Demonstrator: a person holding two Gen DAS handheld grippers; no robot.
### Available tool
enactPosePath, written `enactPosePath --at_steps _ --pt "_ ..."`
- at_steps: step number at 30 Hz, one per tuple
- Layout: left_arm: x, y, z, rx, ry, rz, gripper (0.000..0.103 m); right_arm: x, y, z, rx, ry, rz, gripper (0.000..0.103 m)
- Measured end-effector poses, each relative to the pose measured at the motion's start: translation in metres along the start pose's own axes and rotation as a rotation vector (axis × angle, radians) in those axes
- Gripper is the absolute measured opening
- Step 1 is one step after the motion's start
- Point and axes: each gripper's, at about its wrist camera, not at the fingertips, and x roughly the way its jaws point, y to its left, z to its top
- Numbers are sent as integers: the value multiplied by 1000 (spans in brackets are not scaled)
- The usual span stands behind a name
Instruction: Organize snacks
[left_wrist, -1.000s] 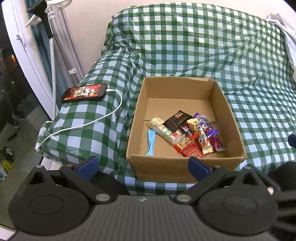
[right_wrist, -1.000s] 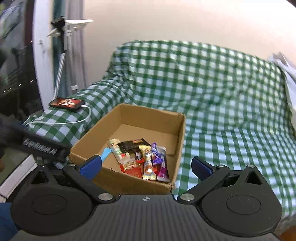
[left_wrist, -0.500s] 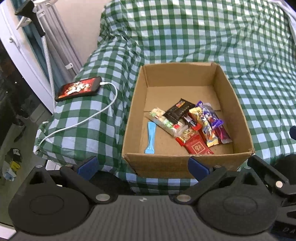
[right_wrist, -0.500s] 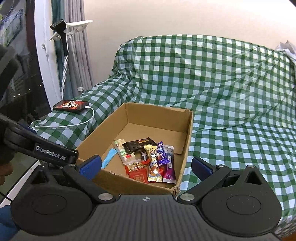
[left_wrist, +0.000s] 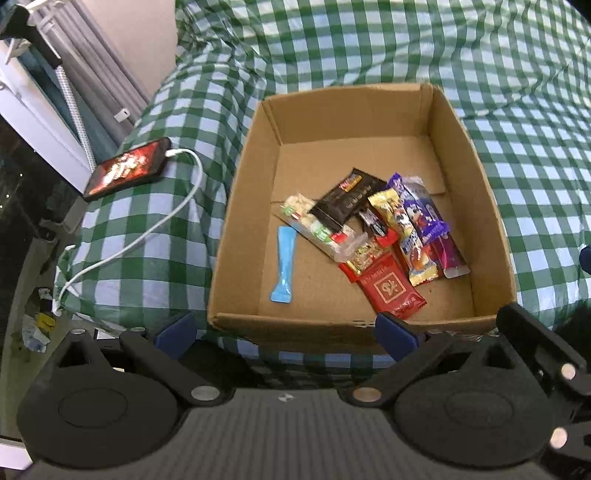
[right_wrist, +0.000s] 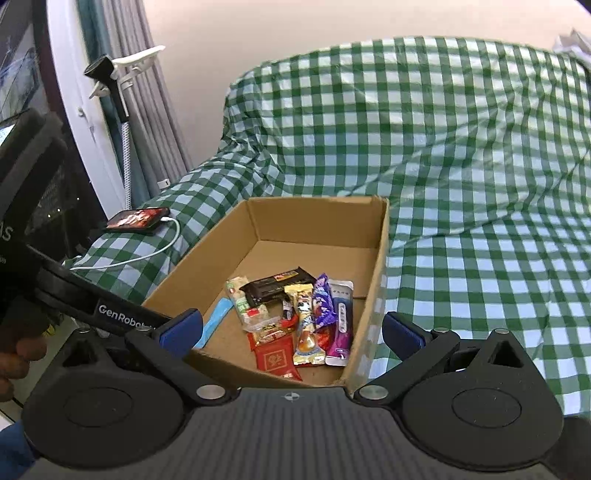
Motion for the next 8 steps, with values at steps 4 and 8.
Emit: enactPosePath --at_steps 4,8 --pt "10 -16 10 31 23 25 103 13 -22 0 53 8 43 102" --pt "19 -27 20 43 34 84 103 32 -36 0 73 39 83 102"
